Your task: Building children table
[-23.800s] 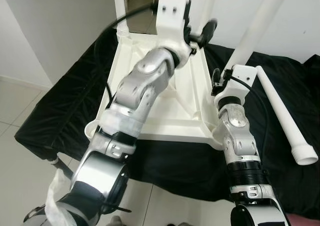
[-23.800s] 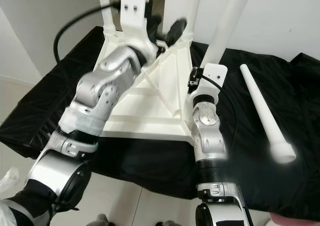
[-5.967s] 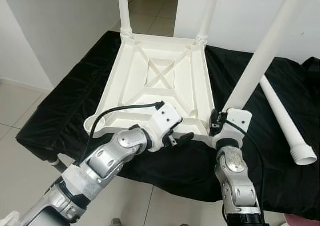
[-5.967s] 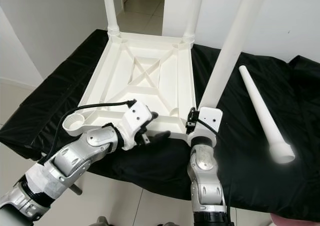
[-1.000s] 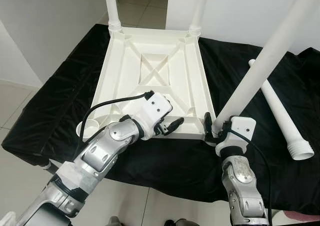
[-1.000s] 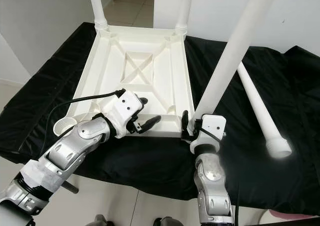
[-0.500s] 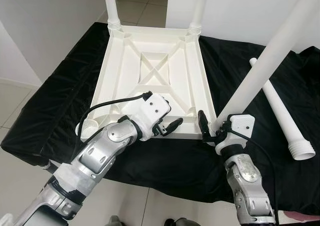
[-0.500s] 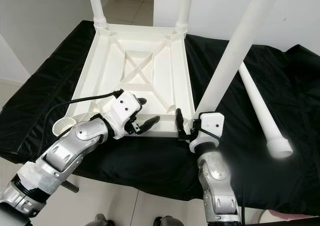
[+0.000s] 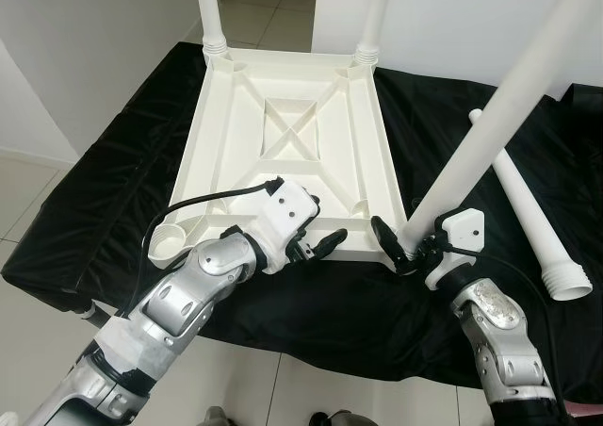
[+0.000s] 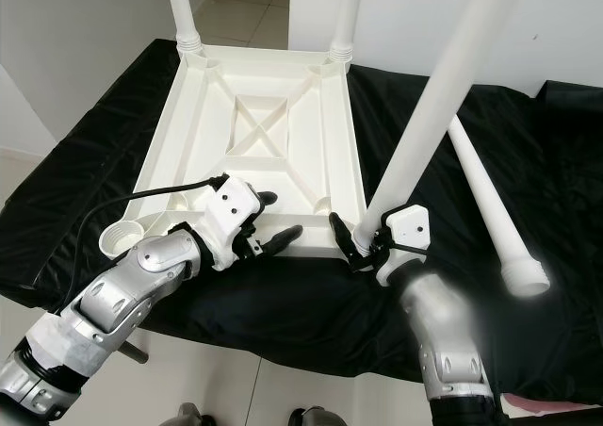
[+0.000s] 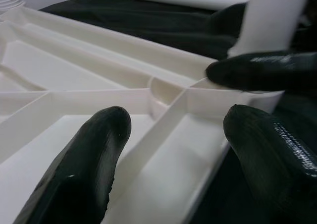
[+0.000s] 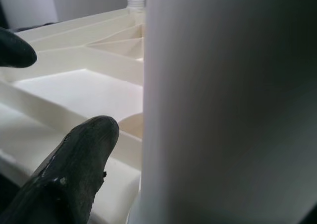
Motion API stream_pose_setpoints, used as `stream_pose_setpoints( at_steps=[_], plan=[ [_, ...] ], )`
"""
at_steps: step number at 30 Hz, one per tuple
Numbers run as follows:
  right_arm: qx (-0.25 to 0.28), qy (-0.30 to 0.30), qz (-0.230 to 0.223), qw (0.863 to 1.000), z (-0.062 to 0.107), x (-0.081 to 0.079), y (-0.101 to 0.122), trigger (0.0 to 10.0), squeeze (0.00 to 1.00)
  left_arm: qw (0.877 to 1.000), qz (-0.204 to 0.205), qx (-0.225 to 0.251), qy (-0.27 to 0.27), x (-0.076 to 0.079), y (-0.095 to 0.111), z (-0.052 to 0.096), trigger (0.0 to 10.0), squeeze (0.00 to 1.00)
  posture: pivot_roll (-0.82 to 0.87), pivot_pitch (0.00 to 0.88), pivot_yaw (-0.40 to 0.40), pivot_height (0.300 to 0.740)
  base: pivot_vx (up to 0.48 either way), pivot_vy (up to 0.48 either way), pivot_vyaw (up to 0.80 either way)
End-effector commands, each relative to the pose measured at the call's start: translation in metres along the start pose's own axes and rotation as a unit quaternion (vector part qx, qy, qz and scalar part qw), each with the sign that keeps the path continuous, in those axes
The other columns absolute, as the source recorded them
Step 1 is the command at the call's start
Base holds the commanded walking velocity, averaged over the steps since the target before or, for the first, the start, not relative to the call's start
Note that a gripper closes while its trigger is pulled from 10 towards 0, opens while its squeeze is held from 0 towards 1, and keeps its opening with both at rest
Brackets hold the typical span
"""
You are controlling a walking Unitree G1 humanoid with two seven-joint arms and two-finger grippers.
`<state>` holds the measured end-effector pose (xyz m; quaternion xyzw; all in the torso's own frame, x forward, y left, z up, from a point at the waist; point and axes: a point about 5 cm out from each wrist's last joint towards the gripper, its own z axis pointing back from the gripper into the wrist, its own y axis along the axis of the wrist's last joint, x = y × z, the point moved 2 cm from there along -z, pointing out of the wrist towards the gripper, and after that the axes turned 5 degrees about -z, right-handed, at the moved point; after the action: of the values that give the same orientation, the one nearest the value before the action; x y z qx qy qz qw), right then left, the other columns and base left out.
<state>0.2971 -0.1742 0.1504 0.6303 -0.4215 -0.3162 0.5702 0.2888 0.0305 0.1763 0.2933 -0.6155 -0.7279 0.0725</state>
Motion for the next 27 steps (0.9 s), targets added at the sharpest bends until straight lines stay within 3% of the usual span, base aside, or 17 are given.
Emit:
stream_pose_setpoints(
  at_steps=[1,2,3,4,5,6,7,23,24,25,27],
  plan=[
    [-0.001,0.009,0.005,1.000,0.000,0.002,-0.001,9.8,0.00,0.991,0.005,0.009,-0.130,0.023,0.001,0.002,10.0,0.00,0.00,0.108,-0.032,0.740,0.000,0.000,0.00],
    [-0.004,0.013,0.006,1.000,-0.002,0.004,-0.002,8.2,0.00,0.991,0.005,0.008,-0.135,0.026,0.001,0.002,10.0,0.00,0.00,0.106,-0.030,0.740,0.000,0.000,0.00],
    [-0.004,0.013,0.006,1.000,-0.002,0.004,-0.002,8.2,0.00,0.991,0.005,0.008,-0.135,0.026,0.001,0.002,10.0,0.00,0.00,0.106,-0.030,0.740,0.000,0.000,0.00],
    [-0.005,0.018,0.010,1.000,-0.003,0.006,-0.002,4.9,0.00,0.990,0.004,0.008,-0.138,0.027,0.001,0.002,10.0,0.00,0.00,0.105,-0.029,0.740,0.000,0.000,0.00],
    [-0.008,0.022,0.013,1.000,-0.004,0.010,-0.003,2.9,0.00,0.990,0.004,0.008,-0.139,0.027,0.001,0.002,10.0,0.00,0.00,0.100,-0.028,0.740,0.000,0.000,0.00],
    [-0.008,0.022,0.013,1.000,-0.004,0.010,-0.003,2.9,0.00,0.990,0.004,0.008,-0.139,0.027,0.001,0.002,10.0,0.00,0.00,0.100,-0.028,0.740,0.000,0.000,0.00],
    [-0.011,0.024,0.015,1.000,-0.006,0.013,-0.005,0.0,0.00,0.990,0.004,0.009,-0.139,0.027,0.001,0.001,10.0,0.00,0.00,0.097,-0.028,0.740,0.000,0.000,0.00],
    [-0.016,0.035,-0.001,0.999,-0.001,0.015,-0.015,0.0,0.00,0.991,0.002,0.005,-0.135,0.027,0.001,0.001,10.0,0.00,0.00,0.102,-0.030,0.740,0.000,0.000,0.00],
    [-0.015,0.028,-0.005,0.999,0.000,0.015,-0.016,6.3,0.00,0.991,0.002,0.005,-0.135,0.027,0.001,0.001,10.0,0.00,0.00,0.103,-0.030,0.740,0.000,0.000,0.00],
    [-0.015,0.021,-0.011,1.000,0.001,0.014,-0.016,10.0,0.00,0.991,0.002,0.004,-0.134,0.027,0.001,0.001,10.0,0.00,0.00,0.103,-0.030,0.740,0.000,0.000,0.00],
    [-0.015,0.016,-0.013,1.000,0.002,0.014,-0.017,10.0,0.00,0.991,0.002,0.004,-0.134,0.027,0.001,0.001,10.0,0.00,0.00,0.103,-0.029,0.740,0.000,0.000,0.00]
  ],
)
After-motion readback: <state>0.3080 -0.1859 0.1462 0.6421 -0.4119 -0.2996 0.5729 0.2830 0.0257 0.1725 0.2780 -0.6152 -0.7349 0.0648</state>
